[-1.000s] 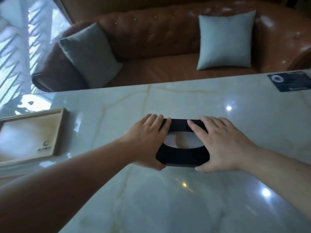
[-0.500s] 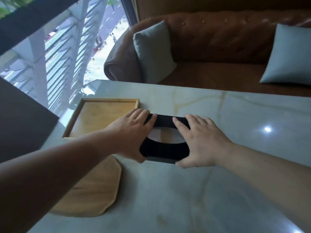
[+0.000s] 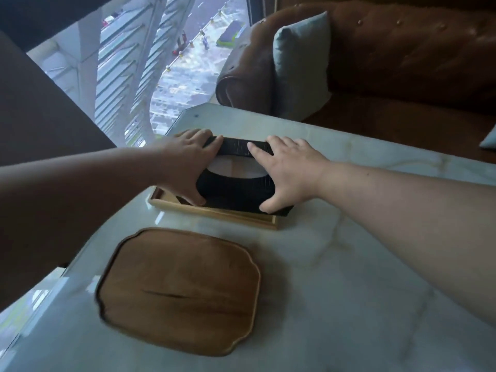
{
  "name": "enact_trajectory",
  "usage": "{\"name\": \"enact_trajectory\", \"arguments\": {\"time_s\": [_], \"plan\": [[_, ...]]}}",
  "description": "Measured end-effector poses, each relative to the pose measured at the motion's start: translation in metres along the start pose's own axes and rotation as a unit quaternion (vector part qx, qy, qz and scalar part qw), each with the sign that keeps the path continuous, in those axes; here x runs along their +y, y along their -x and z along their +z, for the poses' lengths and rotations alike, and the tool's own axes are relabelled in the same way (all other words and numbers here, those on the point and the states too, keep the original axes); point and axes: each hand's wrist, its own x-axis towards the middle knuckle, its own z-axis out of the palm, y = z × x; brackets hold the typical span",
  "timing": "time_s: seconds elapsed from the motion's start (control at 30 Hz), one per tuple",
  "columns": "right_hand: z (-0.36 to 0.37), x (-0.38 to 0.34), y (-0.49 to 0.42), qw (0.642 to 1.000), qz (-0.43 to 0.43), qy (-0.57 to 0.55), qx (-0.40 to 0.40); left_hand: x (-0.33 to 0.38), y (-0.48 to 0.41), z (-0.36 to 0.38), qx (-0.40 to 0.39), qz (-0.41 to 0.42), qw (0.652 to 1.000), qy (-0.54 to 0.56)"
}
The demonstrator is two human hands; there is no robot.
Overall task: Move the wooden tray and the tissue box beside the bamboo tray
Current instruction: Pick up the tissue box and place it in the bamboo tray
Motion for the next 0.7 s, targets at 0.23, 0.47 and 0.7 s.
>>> {"name": "enact_trajectory", "arguments": {"time_s": [0.23, 0.47, 0.7], "plan": [[0.014, -0.018, -0.033, 1.0, 0.007, -0.012, -0.003, -0.031, -0.011, 0.024, -0.045, 0.006, 0.999, 0.006], [0.023, -0.02, -0.044, 1.0, 0.015, -0.021, -0.008, -0.039, -0.024, 0.036, -0.044, 0.02, 0.999, 0.004], [0.027, -0.023, -0.046, 0.999, 0.025, -0.026, -0.014, -0.038, -0.027, 0.042, -0.057, 0.02, 0.998, 0.019]]}}
